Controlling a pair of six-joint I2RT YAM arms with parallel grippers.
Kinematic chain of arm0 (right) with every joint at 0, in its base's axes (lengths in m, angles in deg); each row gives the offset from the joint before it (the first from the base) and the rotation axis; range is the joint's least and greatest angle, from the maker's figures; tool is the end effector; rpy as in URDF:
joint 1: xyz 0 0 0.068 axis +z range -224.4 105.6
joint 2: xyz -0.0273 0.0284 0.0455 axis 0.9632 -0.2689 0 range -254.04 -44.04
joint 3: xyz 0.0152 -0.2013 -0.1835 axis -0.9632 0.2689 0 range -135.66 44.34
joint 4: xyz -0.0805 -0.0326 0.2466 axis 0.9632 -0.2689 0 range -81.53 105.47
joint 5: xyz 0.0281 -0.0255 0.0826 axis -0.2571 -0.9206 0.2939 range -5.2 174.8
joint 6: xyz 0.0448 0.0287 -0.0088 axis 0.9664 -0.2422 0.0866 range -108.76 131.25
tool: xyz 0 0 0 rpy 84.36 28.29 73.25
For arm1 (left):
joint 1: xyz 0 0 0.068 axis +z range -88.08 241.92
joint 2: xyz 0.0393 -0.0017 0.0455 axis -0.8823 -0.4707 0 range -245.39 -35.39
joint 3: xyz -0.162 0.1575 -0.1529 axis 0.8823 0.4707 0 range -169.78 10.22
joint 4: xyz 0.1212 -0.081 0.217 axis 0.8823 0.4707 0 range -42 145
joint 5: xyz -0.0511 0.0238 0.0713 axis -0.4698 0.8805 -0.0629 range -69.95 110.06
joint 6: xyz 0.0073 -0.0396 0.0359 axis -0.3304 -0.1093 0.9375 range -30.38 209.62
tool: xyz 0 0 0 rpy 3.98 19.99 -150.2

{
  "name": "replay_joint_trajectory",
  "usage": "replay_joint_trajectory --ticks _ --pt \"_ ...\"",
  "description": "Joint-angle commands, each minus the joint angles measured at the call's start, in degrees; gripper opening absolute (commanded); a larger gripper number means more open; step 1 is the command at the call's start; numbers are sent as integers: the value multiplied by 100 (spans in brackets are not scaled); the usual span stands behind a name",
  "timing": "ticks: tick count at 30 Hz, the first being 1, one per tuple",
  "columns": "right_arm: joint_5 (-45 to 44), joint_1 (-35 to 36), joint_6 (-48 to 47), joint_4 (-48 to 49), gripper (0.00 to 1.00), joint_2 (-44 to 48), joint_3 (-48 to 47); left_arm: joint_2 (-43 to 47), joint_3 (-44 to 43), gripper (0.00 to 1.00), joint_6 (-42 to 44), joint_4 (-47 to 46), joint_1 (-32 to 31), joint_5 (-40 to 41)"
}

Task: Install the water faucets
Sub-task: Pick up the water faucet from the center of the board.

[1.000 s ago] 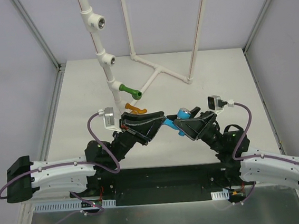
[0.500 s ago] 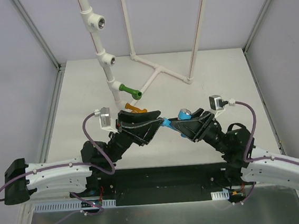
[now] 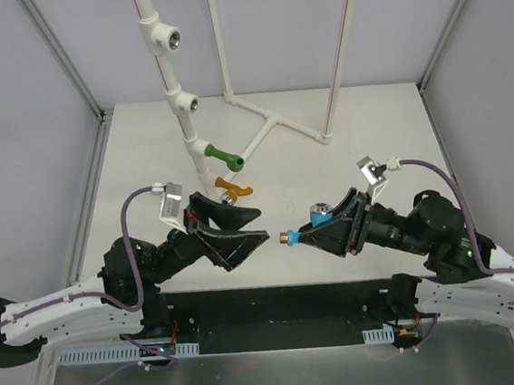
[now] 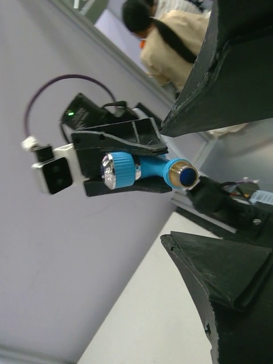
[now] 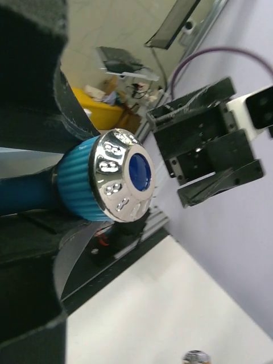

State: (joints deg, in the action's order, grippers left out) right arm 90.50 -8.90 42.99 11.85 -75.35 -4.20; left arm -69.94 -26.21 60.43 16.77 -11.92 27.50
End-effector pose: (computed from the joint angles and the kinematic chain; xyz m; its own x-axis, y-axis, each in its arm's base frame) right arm 0.0453 0.1079 0.4063 -0.4144 0.3529 -0.8389 -0.8554 0.1637 0.4914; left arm 0.0426 -0.1303 0.3908 -0.3170 -0.6434 -0.6968 0.8793 0.0760 -0.4702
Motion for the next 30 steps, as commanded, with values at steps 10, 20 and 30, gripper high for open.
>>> replay_joint_trajectory --ticks 10,20,30 --pt "723 16 -345 -1132 0 81 -561 -905 -866 55 -245 969 -16 -2176" --pt "608 16 -274 -1071 0 213 -499 -1028 -814 57 -350 776 -7 -2300" --pt "564 16 -195 -974 0 187 -411 -1239 -884 47 -359 609 -7 -2300"
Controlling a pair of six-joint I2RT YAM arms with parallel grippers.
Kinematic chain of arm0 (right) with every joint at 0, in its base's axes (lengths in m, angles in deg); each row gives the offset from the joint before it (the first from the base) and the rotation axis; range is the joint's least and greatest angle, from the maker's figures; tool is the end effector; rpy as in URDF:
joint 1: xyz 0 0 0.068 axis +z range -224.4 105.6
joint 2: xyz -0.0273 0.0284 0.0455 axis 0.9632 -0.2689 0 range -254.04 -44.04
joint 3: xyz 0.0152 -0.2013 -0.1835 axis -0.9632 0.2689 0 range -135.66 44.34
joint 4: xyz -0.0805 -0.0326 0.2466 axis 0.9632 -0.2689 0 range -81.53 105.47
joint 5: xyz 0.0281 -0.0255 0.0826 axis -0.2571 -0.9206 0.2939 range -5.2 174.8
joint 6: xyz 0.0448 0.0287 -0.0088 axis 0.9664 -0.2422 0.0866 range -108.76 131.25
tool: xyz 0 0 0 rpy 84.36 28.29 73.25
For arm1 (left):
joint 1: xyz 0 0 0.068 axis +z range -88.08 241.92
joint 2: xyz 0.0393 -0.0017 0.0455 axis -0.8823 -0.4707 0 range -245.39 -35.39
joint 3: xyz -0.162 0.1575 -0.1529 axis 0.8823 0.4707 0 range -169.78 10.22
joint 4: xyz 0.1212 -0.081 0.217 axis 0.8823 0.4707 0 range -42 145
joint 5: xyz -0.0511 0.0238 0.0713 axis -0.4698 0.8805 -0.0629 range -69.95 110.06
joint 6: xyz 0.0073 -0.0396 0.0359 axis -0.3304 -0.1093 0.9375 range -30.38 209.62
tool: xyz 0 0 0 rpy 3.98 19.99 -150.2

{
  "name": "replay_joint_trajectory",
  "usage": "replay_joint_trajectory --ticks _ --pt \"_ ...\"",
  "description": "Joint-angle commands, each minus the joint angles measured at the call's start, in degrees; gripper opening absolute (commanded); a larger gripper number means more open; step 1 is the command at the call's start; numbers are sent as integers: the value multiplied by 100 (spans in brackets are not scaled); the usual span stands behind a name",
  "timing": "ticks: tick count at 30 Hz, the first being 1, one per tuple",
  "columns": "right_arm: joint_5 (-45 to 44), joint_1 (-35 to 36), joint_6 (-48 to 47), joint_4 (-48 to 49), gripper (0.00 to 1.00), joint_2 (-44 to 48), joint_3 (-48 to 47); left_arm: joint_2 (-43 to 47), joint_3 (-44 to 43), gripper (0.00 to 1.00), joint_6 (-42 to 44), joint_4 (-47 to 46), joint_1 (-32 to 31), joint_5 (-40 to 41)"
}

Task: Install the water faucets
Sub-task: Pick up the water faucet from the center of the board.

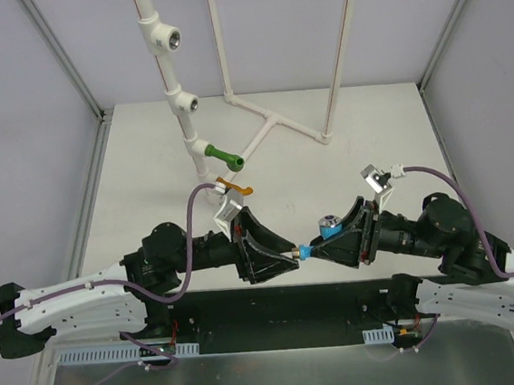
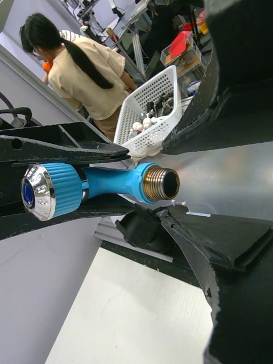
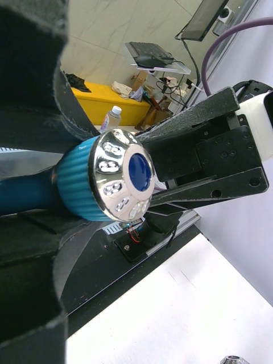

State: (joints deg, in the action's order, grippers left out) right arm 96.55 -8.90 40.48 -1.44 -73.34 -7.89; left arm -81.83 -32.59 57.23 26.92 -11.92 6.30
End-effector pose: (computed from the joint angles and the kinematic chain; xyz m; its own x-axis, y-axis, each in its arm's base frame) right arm 0.0349 0.0942 0.4048 -0.4381 0.1915 -0.8783 -0.8720 0.1470 0.4670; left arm 0.0447 -0.1848 0.3816 -0.4631 -0.2712 -0.8438 0.8858 -0.1100 -0.4508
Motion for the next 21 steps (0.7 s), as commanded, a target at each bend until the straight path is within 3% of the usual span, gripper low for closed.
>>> replay_joint_trajectory --ticks 1,4,9,12,13,15,16,18,21 --pt "-24 16 65 363 0 -23 -42 -76 -263 47 -40 -406 -7 -180" --pt "29 16 91 381 0 -58 -33 -120 -290 45 -40 -414 -7 -127" --pt "56 7 91 372 0 -76 -16 -129 -290 30 -31 -458 -7 -48" --pt "65 16 56 372 0 -58 11 -129 -281 0 -23 -458 -7 31" --pt "64 16 47 355 4 -58 11 -112 -263 0 -31 -458 -7 92" --pt "21 7 12 320 35 -50 -7 -76 -141 0 -23 -615 -7 145" --pt "-23 16 -5 293 45 -23 -7 -41 -71 0 -49 -747 -7 224" --pt "-102 7 -5 319 56 46 37 20 114 0 -110 -993 -7 373" --pt "-190 7 100 600 66 213 239 126 316 0 -137 -1292 -7 567"
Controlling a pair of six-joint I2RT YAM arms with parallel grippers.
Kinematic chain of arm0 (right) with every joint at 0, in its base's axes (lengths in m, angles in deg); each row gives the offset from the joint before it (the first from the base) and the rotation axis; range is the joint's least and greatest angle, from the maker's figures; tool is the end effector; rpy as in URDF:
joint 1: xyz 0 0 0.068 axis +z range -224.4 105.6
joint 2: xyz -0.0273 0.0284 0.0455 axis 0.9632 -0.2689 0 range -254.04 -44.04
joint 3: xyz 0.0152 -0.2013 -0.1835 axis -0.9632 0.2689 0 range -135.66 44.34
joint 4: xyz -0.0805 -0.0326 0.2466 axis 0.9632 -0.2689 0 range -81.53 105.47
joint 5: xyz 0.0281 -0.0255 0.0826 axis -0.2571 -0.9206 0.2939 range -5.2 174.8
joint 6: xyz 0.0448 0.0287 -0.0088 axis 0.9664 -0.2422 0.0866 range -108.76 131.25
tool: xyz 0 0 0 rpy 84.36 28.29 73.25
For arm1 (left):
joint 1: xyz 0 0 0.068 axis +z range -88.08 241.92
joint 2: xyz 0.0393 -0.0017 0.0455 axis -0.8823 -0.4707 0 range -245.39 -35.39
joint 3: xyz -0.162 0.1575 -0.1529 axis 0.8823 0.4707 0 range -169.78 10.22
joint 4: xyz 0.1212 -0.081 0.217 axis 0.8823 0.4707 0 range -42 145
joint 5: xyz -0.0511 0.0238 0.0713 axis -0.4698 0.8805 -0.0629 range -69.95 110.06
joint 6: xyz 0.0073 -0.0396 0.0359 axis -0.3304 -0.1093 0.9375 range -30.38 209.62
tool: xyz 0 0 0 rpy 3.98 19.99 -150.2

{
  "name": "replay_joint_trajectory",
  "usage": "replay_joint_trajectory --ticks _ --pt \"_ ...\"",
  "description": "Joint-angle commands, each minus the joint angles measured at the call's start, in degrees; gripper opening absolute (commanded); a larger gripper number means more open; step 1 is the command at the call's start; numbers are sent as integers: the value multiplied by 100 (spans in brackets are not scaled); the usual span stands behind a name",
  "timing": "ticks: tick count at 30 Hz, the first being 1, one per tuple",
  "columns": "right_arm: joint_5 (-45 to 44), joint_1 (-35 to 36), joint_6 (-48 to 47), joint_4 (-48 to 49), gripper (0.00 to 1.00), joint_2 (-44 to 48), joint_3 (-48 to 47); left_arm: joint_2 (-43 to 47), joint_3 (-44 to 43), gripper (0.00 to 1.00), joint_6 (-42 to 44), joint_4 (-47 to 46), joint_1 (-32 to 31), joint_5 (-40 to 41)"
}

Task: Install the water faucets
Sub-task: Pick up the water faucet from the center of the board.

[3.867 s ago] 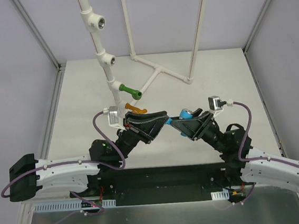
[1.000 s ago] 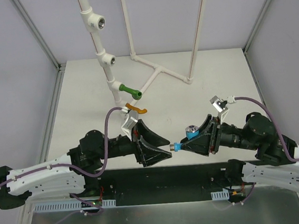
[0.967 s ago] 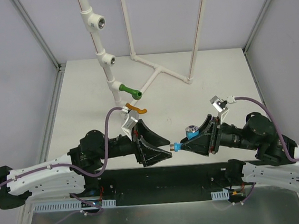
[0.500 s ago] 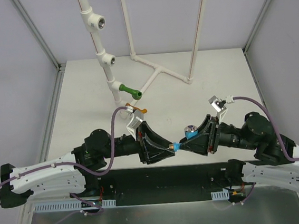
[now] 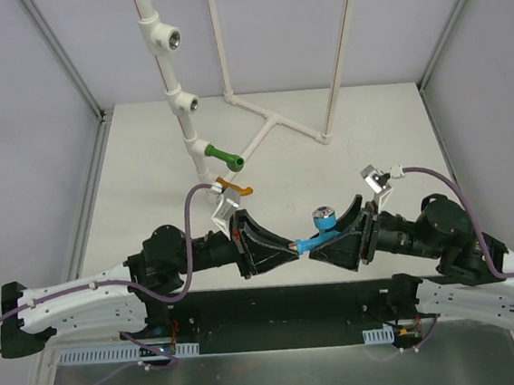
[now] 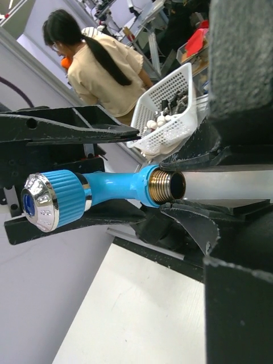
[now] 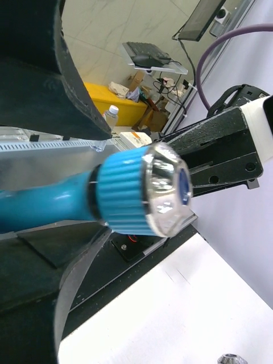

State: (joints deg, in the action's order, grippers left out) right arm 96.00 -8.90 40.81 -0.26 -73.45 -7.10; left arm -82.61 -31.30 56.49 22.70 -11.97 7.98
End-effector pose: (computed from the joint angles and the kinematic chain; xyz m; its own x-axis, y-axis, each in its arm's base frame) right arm 0.0363 0.0965 0.4026 -0.4403 0.2008 -0.8751 -0.8685 0.1519 0.4718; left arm 0.0464 -0.1874 0.3790 -0.4654 -0.3146 -0.8273 0.8834 -0.1075 -0.4561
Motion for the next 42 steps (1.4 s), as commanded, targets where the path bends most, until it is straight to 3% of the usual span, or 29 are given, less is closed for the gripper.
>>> replay_joint_trajectory --ticks 1,6,16,29,31,33,37,39,42 --pt "-171 16 111 578 68 286 256 239 231 0 -71 -932 -12 434" --pt "-303 16 322 1062 70 576 643 293 241 0 -54 -977 -12 443" --pt "-434 7 199 1239 62 559 662 3 3 0 -185 -722 -3 -181" --pt "-294 16 261 1370 55 480 767 11 -23 0 -107 -740 -3 -50" --pt "-574 16 339 1205 53 541 785 116 -32 0 -37 -574 -3 64" --pt "-1335 16 444 443 52 559 662 300 12 0 16 -276 -3 397" --pt "-2672 16 891 -509 73 725 687 923 214 0 122 761 -3 1381" --pt "-3297 7 1191 -606 96 962 941 1319 381 0 87 1367 -3 1917" --pt "-4368 7 1490 -1193 99 973 1136 1908 583 0 -18 2035 -12 2524"
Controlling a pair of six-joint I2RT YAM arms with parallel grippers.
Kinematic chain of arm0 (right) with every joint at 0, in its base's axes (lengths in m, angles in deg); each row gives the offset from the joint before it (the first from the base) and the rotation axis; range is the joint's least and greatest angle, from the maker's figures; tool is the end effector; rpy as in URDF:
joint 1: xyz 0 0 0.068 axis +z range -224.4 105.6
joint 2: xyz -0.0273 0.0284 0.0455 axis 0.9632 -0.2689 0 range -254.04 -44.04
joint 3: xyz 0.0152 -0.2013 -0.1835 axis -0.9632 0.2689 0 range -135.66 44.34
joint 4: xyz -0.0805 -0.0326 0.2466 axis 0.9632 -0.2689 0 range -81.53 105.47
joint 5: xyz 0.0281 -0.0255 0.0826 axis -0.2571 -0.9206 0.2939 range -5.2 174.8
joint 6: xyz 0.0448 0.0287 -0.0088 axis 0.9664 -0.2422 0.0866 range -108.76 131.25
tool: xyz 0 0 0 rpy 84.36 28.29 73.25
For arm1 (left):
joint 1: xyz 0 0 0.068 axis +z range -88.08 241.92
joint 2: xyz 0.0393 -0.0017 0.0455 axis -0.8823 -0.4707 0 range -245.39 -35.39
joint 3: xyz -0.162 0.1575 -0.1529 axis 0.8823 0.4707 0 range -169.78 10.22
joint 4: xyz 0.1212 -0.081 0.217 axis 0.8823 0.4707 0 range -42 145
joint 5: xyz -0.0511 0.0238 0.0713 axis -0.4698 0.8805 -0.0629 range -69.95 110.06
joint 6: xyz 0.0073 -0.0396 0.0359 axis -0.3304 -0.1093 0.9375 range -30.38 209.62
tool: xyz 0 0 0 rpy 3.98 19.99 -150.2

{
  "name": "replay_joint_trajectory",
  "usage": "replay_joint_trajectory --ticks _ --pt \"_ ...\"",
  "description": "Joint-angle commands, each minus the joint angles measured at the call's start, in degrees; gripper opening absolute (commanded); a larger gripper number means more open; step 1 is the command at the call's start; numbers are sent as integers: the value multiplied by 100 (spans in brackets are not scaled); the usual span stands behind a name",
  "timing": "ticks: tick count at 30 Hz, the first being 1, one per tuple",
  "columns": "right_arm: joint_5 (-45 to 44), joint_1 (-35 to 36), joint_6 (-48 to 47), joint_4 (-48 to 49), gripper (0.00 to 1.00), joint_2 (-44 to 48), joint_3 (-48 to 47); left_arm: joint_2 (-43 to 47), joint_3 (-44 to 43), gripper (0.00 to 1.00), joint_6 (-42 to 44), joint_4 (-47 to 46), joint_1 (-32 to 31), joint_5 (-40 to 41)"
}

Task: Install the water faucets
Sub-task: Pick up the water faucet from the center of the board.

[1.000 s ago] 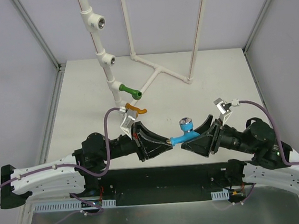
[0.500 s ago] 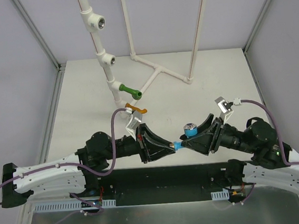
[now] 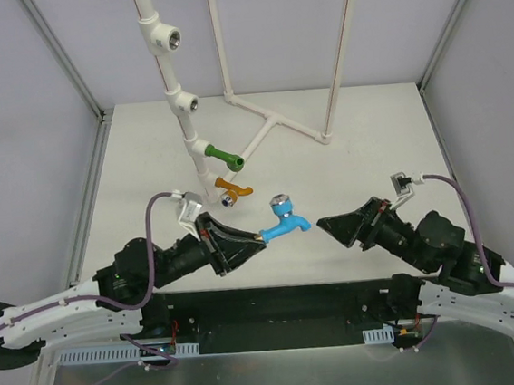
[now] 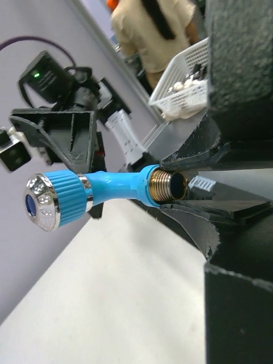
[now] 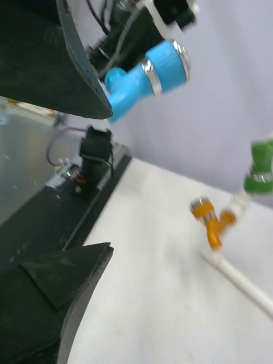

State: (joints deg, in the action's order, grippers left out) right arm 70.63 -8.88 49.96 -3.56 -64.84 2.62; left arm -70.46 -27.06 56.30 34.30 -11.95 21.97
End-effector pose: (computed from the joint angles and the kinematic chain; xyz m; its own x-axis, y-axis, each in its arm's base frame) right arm 0.0448 0.0775 0.3544 -0.4778 0.4139 -0.7749 -0.6180 0.4686 0.6313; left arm 0.0433 -0.1455 0.3645 -0.4589 -0.3895 -0.7986 0.8367 0.1131 -0.5359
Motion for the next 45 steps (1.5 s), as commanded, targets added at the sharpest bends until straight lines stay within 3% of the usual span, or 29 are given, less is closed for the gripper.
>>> replay_joint_trajectory --ticks 1,5,8,11,14,20,25,28,31,36,40,45 --pt "-2078 5 540 -1197 99 -80 129 790 185 0 -16 1042 -5 1214" --pt "-2686 -39 828 -2795 99 -1800 -406 914 230 0 -104 1343 -5 1268" --pt "-2424 -390 461 -3737 99 -3803 -959 783 212 0 -148 1343 -14 1189" --pt "-3281 -260 942 -4180 94 -5439 -1339 633 168 0 -166 1343 -5 1083" --pt "-3225 -22 481 -2324 94 -6031 -683 641 203 0 -192 1343 -5 1057" --pt "-651 -171 486 1793 94 -6076 1251 1133 431 0 -236 1484 -5 1179" --pt "203 -197 664 2043 92 -6411 1341 1275 546 0 -263 1519 -5 1233" --pt "546 -144 567 2901 83 -5789 1936 1213 529 0 -263 1519 -5 1206" --pt "503 -153 593 3326 74 -4491 2351 1213 494 0 -245 1493 -5 1171" --pt "1011 -144 295 3414 75 -2512 2466 1344 554 0 -70 1072 -5 978" --pt "1233 -144 101 3502 84 -1018 2528 1494 748 0 -25 378 -5 662" --pt "1338 -136 48 3747 88 39 2440 1512 915 0 -157 -379 -5 319"
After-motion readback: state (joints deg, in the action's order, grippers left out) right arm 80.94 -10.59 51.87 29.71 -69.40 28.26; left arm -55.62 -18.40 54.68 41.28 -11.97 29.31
